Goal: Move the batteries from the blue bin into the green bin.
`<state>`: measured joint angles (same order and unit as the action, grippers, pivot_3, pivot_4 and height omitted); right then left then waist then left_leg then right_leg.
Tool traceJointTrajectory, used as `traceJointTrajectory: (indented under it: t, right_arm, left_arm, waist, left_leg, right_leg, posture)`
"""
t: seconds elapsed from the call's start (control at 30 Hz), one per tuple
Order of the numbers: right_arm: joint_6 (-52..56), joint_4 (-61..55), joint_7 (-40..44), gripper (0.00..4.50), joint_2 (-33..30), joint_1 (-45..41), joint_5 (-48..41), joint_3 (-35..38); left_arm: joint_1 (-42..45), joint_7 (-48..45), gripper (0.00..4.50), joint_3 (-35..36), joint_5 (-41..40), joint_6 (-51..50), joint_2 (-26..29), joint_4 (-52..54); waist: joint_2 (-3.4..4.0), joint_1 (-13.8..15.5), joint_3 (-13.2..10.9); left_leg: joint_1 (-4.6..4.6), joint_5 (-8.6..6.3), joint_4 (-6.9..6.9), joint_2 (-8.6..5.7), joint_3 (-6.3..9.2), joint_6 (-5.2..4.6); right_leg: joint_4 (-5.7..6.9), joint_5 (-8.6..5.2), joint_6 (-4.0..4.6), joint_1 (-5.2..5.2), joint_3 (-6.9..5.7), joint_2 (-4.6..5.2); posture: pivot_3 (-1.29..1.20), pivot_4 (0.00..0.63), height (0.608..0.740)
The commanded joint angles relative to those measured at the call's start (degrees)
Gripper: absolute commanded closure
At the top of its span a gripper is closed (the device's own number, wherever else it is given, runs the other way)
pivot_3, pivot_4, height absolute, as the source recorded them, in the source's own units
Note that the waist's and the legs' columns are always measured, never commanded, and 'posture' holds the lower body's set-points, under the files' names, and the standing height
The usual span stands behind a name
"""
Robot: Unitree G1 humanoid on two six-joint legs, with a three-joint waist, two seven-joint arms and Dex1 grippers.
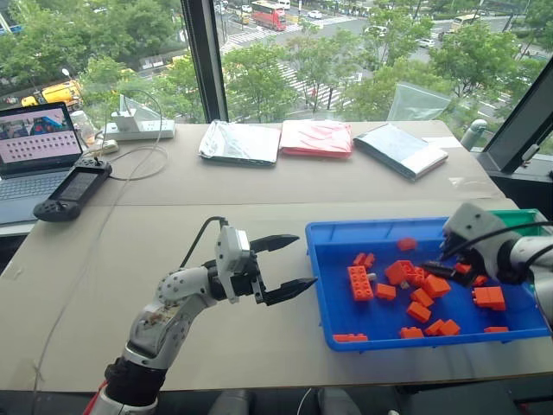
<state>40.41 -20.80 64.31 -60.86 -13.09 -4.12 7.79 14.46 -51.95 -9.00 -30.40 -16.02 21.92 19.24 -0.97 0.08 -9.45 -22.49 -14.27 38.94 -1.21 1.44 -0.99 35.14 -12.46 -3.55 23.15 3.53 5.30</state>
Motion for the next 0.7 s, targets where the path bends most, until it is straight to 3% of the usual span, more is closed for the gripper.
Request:
traceJointTrajectory:
  t: [0.03,0.27,0.5,0.7]
  right_arm:
    - [-8.23,3.25,3.42,0.03,-3.71,-4.93,1.3,-5.3]
    - [-28.92,18.13,13.33,0.03,-2.84,-21.21,10.77,-23.01]
    - [-37.06,29.44,17.56,0.03,1.24,-27.98,14.65,-29.06]
    - [-40.36,33.81,19.23,0.03,3.17,-29.4,15.68,-29.92]
  left_arm:
    - [0.39,-0.26,0.0,-0.01,0.01,0.64,-0.39,0.15]
    - [0.08,-0.26,0.0,-0.2,0.21,1.14,-0.8,-0.04]
    - [-0.93,0.61,0.0,-0.12,0.28,0.96,-0.64,1.33]
    - [-1.75,1.66,0.0,0.07,0.36,0.55,-0.47,2.51]
  waist:
    - [0.0,-0.4,0.0]
    - [-0.02,-1.22,-0.02]
    - [-0.03,-0.76,-0.02]
    - [-0.02,-0.82,-0.02]
  left_leg:
    - [0.02,0.0,-0.01,0.01,-0.01,0.0]
    - [0.09,0.0,-0.11,0.05,-0.07,0.0]
    - [0.02,0.0,-0.12,0.04,-0.03,0.01]
    - [0.03,0.0,-0.12,0.04,-0.02,0.01]
  right_leg:
    - [0.01,0.0,0.01,0.0,0.0,-0.01]
    - [0.0,-0.01,0.04,0.04,0.04,-0.04]
    - [-0.02,-0.01,0.05,0.1,0.04,0.07]
    - [-0.01,-0.01,0.05,0.1,0.03,0.08]
  posture:
    - [0.0,0.15,0.74]
    - [0.0,0.15,0.74]
    - [0.0,0.15,0.74]
    - [0.0,0.15,0.74]
